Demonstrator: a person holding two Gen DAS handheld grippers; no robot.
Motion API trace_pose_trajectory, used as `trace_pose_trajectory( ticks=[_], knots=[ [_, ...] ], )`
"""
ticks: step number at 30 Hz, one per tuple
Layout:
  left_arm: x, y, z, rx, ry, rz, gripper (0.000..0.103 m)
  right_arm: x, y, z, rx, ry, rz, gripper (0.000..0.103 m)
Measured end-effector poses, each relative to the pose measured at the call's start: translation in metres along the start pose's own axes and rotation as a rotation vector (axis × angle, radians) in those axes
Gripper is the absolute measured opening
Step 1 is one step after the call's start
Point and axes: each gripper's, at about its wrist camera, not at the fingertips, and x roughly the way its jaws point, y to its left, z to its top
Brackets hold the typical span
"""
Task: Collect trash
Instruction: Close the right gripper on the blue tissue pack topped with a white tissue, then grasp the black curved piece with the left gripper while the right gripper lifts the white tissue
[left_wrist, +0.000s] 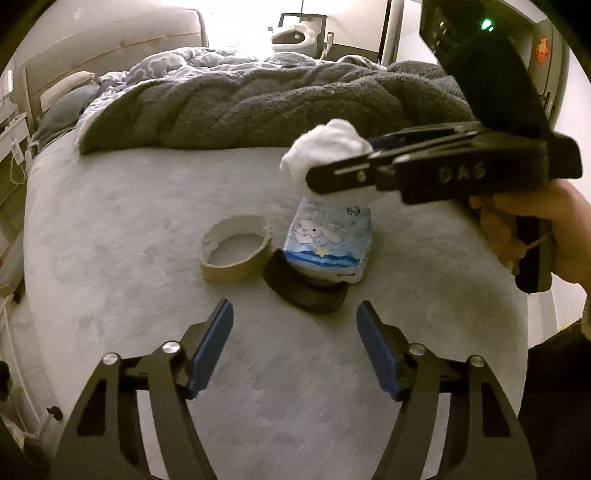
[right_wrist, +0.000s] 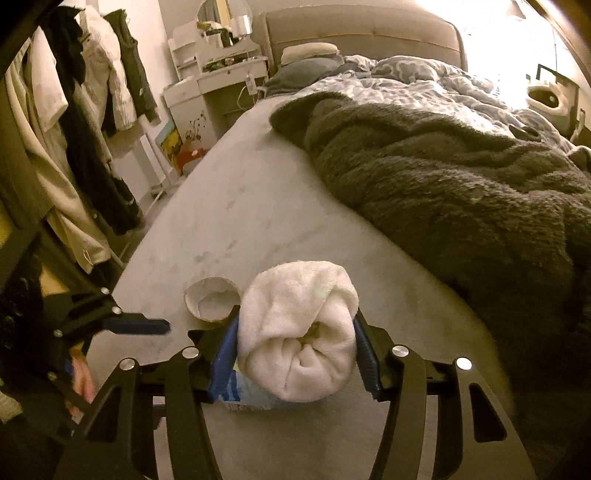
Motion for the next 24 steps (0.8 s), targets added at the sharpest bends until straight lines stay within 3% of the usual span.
trace_pose_trajectory(
  ticks=[3,17,24],
  knots=[
    [0.005,0.0,0.002,-0.003,0.0,0.001,0.065,-0.004,-0.003,0.0,0.01,-0.008,0.004,0.057],
    [0.026,-0.001,0.012,-0.04,0.005,-0.029,0.059,-0.018,-0.022,-0.007,0.031,-0.021,0.012,0.056],
    [0.026,-0.001,0.014,-0.05,-0.007,-0.032,0.047,-0.02,-0.025,-0.01,0.034,-0.023,0.014,0.056]
  ],
)
